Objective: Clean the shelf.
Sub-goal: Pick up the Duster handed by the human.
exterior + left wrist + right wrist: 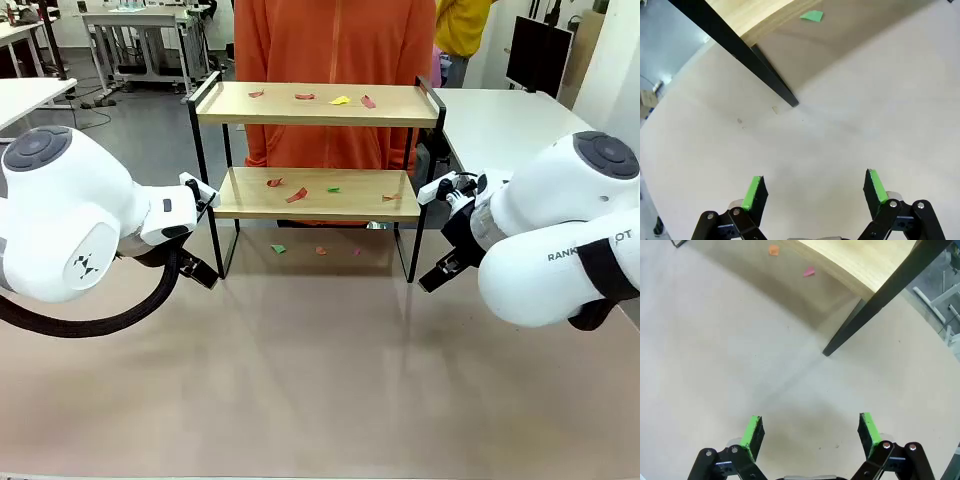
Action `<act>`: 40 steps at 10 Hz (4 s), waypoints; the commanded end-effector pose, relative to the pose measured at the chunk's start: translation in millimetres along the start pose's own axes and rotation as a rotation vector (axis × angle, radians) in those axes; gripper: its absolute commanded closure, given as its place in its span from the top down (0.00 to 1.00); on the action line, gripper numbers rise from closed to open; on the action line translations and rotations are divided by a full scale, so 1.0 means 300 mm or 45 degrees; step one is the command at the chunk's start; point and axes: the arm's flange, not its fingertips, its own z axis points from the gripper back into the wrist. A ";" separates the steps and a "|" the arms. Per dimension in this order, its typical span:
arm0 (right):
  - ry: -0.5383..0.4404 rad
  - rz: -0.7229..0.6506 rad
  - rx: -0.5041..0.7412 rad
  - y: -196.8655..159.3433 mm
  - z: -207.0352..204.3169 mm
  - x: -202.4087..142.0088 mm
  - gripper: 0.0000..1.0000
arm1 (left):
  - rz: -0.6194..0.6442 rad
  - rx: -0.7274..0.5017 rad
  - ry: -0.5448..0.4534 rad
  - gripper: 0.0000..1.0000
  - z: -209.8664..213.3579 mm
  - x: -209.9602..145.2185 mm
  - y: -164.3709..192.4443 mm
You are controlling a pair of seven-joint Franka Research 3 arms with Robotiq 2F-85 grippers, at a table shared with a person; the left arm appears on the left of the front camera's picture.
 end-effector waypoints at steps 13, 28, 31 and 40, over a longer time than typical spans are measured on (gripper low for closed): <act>-0.045 0.075 0.179 -0.118 0.224 0.106 1.00 | -0.109 -0.204 -0.056 1.00 0.226 0.082 0.144; -0.330 0.460 0.520 -0.642 0.433 -0.014 1.00 | -0.476 -0.666 -0.496 1.00 0.229 0.007 0.634; -0.392 0.471 0.572 -0.762 0.415 -0.004 1.00 | -0.437 -0.683 -0.608 1.00 0.199 0.025 0.731; -0.937 0.460 0.808 -1.373 0.175 -0.189 1.00 | -0.595 -0.874 -1.288 1.00 -0.175 -0.028 1.117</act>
